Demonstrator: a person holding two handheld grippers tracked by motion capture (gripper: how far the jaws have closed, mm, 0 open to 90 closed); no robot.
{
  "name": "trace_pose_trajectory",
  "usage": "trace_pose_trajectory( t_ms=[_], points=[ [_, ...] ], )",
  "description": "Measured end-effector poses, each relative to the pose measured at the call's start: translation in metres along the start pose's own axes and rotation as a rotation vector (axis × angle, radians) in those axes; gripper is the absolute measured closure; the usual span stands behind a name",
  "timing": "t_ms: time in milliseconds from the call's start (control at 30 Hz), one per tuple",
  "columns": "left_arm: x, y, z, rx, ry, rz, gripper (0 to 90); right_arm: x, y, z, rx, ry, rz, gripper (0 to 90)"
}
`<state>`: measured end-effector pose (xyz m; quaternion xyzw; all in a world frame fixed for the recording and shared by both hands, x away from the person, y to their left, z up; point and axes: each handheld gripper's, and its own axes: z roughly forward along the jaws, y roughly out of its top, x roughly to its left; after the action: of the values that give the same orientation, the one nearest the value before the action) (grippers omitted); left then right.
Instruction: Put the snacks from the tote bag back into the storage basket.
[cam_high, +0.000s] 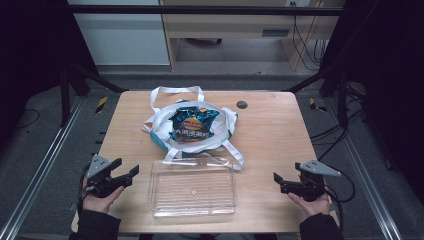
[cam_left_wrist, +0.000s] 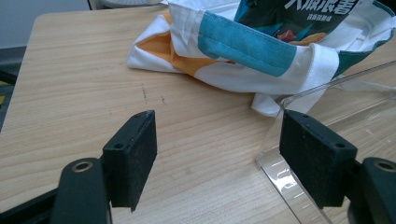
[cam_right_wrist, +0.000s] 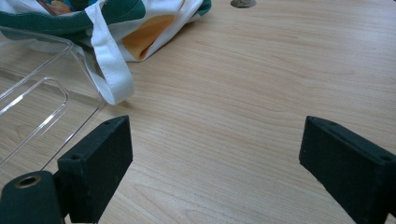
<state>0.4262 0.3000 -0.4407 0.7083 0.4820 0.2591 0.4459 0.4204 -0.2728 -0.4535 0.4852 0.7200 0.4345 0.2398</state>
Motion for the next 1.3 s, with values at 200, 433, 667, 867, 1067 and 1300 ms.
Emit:
trace_pose_trajectory(
  t_ms=[200,433,667,867,1067,1300],
  points=[
    [-0.004,0.003,-0.002,-0.014,-0.007,0.001,28.5,-0.001,-0.001,-0.003,-0.022,-0.004,0.007,13.1],
    [-0.008,0.009,-0.007,-0.038,-0.013,0.005,28.3,0.0,0.0,-0.003,-0.017,-0.02,0.003,13.8],
    [-0.013,0.019,-0.009,-0.065,-0.03,0.017,28.3,-0.001,0.0,-0.003,-0.026,-0.021,0.003,14.5],
    [-0.019,0.025,-0.009,-0.08,-0.05,0.021,28.3,-0.001,0.0,-0.005,-0.036,-0.023,0.005,16.4],
    [-0.026,0.033,-0.008,-0.089,-0.058,0.041,28.4,0.0,0.0,-0.005,-0.034,-0.015,0.002,18.7],
    [-0.032,0.043,-0.007,-0.102,-0.065,0.063,28.4,0.0,0.0,-0.004,-0.018,-0.006,-0.005,19.0]
  ],
)
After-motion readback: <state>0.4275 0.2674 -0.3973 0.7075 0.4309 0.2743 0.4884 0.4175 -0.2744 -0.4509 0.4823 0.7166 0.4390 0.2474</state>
